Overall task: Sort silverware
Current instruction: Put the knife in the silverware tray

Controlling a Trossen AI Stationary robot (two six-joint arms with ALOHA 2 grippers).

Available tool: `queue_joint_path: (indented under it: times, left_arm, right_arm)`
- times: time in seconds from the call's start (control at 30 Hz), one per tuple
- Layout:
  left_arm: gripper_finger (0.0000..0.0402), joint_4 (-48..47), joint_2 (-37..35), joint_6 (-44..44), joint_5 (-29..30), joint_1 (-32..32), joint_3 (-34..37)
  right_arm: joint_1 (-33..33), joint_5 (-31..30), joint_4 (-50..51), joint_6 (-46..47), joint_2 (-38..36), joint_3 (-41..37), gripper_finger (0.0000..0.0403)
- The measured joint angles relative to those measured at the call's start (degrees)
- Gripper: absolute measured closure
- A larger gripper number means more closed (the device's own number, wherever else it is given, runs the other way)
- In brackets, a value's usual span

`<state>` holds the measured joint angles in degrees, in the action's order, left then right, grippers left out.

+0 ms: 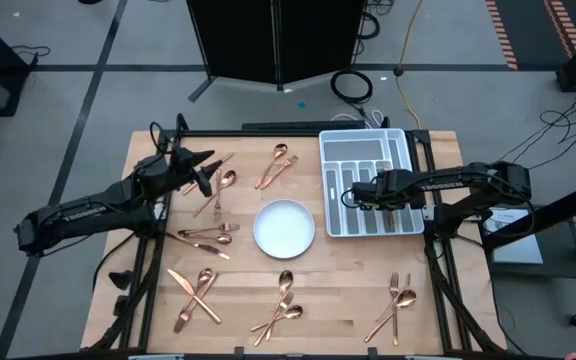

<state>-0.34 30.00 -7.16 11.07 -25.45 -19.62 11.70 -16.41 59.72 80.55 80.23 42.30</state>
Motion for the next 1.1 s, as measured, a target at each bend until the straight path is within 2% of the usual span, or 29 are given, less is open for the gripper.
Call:
queue_joint_path:
  times: [0.23,0.5,0.6,0.7,0.9,1.0,1.1]
  left_arm:
    - [0.0204,0.0,0.0,0.0,0.0,0.0,0.0]
    - [0.0204,1.1,0.0,1.9,0.0,0.0,0.0]
    - [0.0204,1.1,0.0,1.7,0.0,0.0,0.0]
    - [0.0204,1.2,0.0,1.7,-0.8,0.0,0.0]
    - [0.0204,1.4,0.0,1.6,-2.0,0.0,0.0]
    - [0.0204,1.2,0.0,0.8,-2.0,0.0,0.0]
    - [0.0205,-0.3,0.2,-3.1,-0.4,0.0,0.0]
  right_arm:
    - [0.0,1.1,0.8,-2.6,0.0,1.4,0.0284]
    - [-0.2,1.1,-0.7,-10.8,0.0,13.4,0.0286]
    - [-1.3,-0.9,-8.0,-16.0,0.0,17.3,0.0286]
    - [-3.3,-1.3,-20.0,-24.2,0.1,19.0,0.0286]
    - [-8.3,1.7,-44.2,-42.2,2.7,19.0,0.0286]
    - [-9.7,1.9,-51.0,-47.6,5.2,19.0,0.0286]
    - [-9.1,1.9,-52.9,-48.2,7.6,19.0,0.0286]
